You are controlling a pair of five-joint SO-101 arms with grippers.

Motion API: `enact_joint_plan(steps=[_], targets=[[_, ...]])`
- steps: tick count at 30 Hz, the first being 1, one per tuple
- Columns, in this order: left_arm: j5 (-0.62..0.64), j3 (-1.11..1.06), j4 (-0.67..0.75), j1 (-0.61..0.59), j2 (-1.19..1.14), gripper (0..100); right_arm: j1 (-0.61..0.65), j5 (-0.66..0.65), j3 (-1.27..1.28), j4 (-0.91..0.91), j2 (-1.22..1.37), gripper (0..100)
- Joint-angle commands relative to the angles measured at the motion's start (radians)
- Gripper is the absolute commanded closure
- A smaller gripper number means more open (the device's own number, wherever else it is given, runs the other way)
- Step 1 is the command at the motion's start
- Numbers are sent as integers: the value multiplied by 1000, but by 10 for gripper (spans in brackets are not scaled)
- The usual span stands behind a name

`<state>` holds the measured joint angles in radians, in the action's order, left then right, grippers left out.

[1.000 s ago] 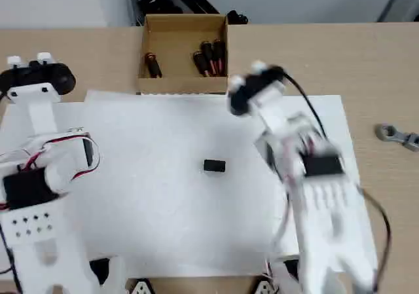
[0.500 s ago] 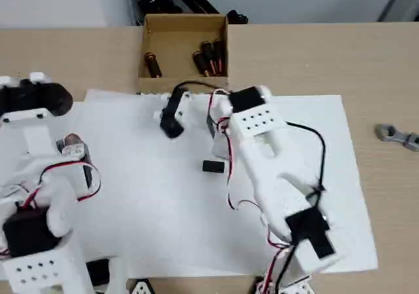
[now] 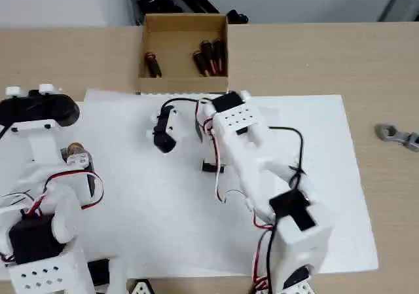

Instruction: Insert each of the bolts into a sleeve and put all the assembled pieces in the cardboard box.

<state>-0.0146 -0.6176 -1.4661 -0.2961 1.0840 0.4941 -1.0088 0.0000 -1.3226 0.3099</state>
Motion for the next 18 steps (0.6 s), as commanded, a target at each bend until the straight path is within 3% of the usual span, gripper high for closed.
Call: enact_joint_plan(steps=[1,12,18], targets=[[-9,7,5,-5,23,994,16,-9,-21,33,15,778],[-9,4,5,-5,17,994,-28,63,-55,-4,-134,779],[-9,4,5,-2,15,994,10,127,-129,-246,-229,779]])
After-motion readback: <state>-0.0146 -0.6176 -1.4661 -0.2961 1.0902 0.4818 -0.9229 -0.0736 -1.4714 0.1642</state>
